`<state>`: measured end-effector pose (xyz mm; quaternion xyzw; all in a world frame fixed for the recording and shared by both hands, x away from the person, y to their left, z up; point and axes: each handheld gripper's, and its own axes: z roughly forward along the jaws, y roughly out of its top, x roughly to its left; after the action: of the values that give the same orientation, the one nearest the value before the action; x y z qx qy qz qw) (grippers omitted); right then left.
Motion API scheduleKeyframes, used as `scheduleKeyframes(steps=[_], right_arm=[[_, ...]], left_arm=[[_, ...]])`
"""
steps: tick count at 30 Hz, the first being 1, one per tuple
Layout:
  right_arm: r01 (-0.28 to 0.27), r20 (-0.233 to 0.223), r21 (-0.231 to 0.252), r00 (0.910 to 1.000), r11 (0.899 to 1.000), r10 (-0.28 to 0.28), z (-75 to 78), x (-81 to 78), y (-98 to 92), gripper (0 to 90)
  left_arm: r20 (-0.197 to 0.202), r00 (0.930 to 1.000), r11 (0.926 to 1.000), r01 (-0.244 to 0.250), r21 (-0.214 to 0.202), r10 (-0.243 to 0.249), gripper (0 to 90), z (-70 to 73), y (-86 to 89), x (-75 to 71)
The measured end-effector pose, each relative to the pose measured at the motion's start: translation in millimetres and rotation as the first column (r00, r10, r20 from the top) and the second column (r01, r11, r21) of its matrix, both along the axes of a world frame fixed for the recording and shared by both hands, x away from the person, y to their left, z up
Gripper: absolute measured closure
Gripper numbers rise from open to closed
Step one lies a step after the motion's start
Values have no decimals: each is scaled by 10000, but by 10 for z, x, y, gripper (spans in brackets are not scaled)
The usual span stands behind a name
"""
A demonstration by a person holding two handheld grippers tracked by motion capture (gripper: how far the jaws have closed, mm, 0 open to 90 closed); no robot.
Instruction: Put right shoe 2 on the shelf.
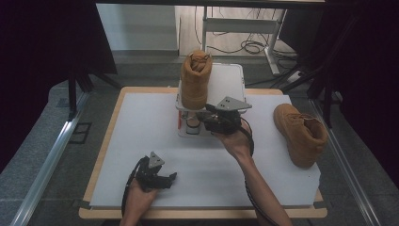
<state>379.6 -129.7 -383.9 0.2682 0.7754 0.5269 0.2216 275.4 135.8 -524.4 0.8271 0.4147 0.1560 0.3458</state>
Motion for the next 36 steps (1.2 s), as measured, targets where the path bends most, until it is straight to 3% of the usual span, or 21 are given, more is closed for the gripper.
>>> scheduleKeyframes(steps=[10,11,15,20,24,25,29,36], right_arm=[[209,-93,-24,9997,9998,-209,-26,-100,-88,328],[208,-256,-133,9994,9997,-212,-37,-109,-115,284],[450,-194,-312,9988,9985,-457,-63,-153,-177,232],[587,-227,-153,9980,9982,-590,-97,-193,-286,161],[642,-76,-386,9979,9972,-645,-121,-218,-330,132],[733,172,-636,9972,9953,-724,-144,-239,-348,89],[784,461,-982,9962,9921,-742,-187,-262,-383,0],[724,204,-968,9973,9927,-707,-220,-289,-493,0]], left_arm=[[2,10000,10000,-31,-26,31,150,-1,-2,0],[2,10000,10000,-20,6,20,150,0,0,0],[0,10000,10000,-22,1,22,150,0,0,0],[-1,10000,10000,-31,2,31,150,0,-1,-1],[1,10000,10000,-44,-30,44,150,-1,-3,-1],[2,10000,10000,-45,-37,45,150,-1,-3,-1],[2,10000,10000,-48,-40,48,150,-1,-4,-1],[2,10000,10000,-49,-42,49,150,-1,-4,-1]])
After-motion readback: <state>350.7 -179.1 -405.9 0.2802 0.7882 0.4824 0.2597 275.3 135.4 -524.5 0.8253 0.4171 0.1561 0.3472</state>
